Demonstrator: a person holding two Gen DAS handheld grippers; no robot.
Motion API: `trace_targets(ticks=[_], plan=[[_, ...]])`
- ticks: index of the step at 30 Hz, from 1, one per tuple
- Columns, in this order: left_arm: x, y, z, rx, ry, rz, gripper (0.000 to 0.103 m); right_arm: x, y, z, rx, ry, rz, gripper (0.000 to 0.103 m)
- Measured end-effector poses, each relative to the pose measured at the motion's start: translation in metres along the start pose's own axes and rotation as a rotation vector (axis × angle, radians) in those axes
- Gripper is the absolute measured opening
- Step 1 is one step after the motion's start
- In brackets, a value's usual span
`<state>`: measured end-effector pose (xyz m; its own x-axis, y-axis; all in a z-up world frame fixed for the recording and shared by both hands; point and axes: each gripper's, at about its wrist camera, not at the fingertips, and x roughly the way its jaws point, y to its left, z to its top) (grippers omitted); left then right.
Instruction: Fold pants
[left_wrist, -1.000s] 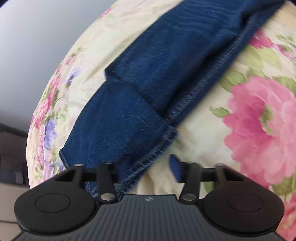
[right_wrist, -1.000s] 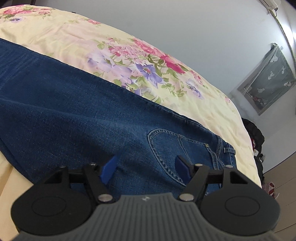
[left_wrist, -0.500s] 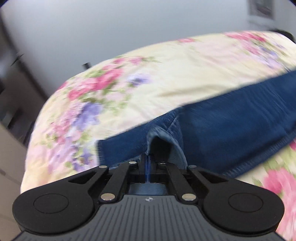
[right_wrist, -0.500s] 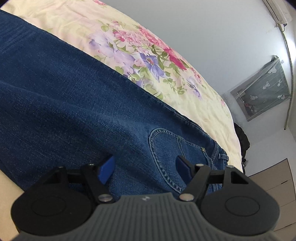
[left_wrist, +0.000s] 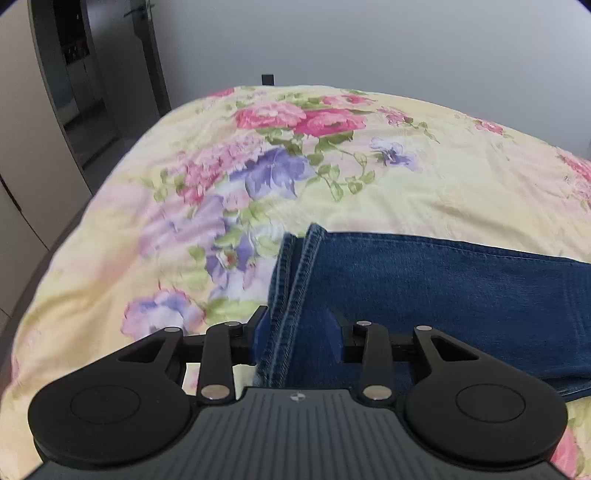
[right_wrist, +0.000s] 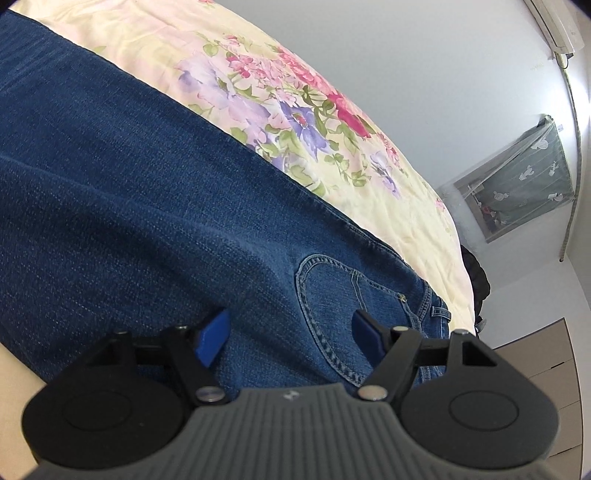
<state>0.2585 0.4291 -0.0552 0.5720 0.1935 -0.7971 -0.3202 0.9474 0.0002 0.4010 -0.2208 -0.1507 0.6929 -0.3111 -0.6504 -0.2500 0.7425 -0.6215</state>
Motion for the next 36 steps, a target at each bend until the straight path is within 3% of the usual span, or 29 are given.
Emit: trace_targets(ticks=[4, 8, 13, 18, 24, 25, 27, 29, 30, 33, 36], plan=[[0.01, 0.019, -0.017, -0.161, 0.036, -0.067, 0.053, -0.005, 0.0, -0.004, 0.008, -0.003, -0.004, 0.069], [0.018, 0.033, -0.02, -0.235, 0.003, -0.084, 0.053, -0.01, -0.001, -0.007, -0.002, -0.011, -0.004, 0.069], [0.029, 0.017, 0.0, -0.136, -0.028, -0.098, 0.058, -0.007, -0.004, -0.006, -0.002, -0.015, 0.001, 0.069], [0.054, 0.001, 0.015, -0.08, -0.025, -0.119, 0.063, -0.003, -0.018, 0.001, 0.107, -0.059, -0.009, 0.069], [0.086, -0.013, 0.02, -0.026, -0.018, -0.099, 0.063, 0.013, -0.013, 0.008, 0.123, -0.023, -0.027, 0.069], [0.089, -0.015, 0.021, -0.016, -0.02, -0.095, 0.061, 0.014, -0.01, 0.008, 0.111, -0.02, -0.032, 0.069], [0.093, -0.021, 0.022, 0.009, -0.03, -0.098, 0.043, 0.016, -0.004, 0.008, 0.09, -0.018, -0.042, 0.069], [0.094, -0.028, 0.024, 0.039, -0.035, -0.106, 0.011, 0.018, -0.001, 0.007, 0.08, -0.012, -0.045, 0.069], [0.093, -0.033, 0.024, 0.06, -0.038, -0.114, 0.003, 0.019, -0.001, 0.007, 0.081, -0.011, -0.046, 0.069], [0.087, -0.051, 0.023, 0.153, -0.064, -0.082, 0.0, 0.02, -0.001, 0.008, 0.086, -0.009, -0.05, 0.07], [0.075, -0.058, 0.025, 0.181, -0.108, -0.027, 0.0, 0.019, -0.002, 0.009, 0.086, -0.014, -0.051, 0.07]])
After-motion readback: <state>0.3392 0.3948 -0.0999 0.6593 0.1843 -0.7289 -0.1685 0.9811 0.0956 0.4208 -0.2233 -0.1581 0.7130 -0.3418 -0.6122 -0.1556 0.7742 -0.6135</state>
